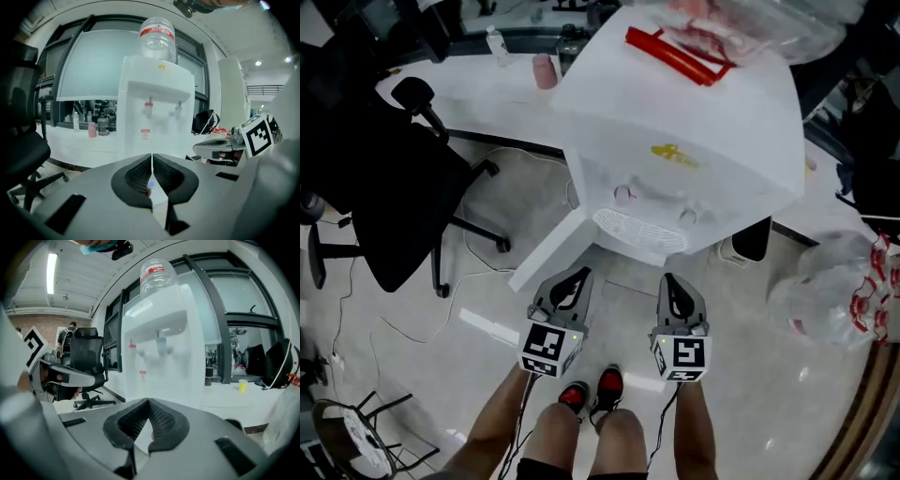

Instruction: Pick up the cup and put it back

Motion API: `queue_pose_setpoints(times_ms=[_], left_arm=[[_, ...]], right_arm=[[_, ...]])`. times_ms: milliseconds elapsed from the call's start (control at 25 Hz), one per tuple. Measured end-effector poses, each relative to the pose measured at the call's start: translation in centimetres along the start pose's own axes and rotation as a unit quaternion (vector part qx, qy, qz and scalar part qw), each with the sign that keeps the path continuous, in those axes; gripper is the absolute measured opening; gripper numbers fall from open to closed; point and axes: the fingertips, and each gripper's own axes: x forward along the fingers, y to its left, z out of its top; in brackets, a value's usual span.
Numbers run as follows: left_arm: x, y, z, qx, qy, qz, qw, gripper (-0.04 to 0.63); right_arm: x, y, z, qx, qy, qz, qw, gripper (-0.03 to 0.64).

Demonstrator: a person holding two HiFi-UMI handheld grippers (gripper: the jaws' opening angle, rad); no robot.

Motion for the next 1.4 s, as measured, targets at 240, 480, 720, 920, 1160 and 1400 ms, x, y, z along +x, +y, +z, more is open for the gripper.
queue_pose_setpoints(times_ms=[240,480,720,920,1160,1400], left_arm=[[7.7,1.4,-8.4,-0.002,-0.011,-0.017,0.9998,0.031],[13.0,3.0,-16.3,0.025,-0.017,-0.024,0.9992,0.031],[16.6,4.8,-21.2,0.022,-0.031,-0.019,0.9991,0.031],[18.8,5.7,-23.7,0.023,-0.043,-0.021,0.9986,0.031],[19.4,6.8,-25.5,0.013,-0.046,-0.012,0.9988,0.031],[19.8,7.8,-26.3,0.005,-0.048,-0.005,0.9988,0.031]], right_arm=[[7.2,-0.7,-10.2,-0.003,0.003,-0.006,1.0,0.017],[13.5,-2.2,-18.6,-0.004,0.004,-0.022,1.0,0.017],[18.5,-4.4,-24.4,-0.001,0.002,-0.049,0.999,0.017],[21.6,-5.8,-27.5,0.016,0.0,-0.065,0.998,0.018],[24.5,-5.9,-30.5,0.005,0.013,-0.078,0.997,0.143],[27.8,-6.0,-32.9,0.032,0.037,-0.076,0.996,0.314]])
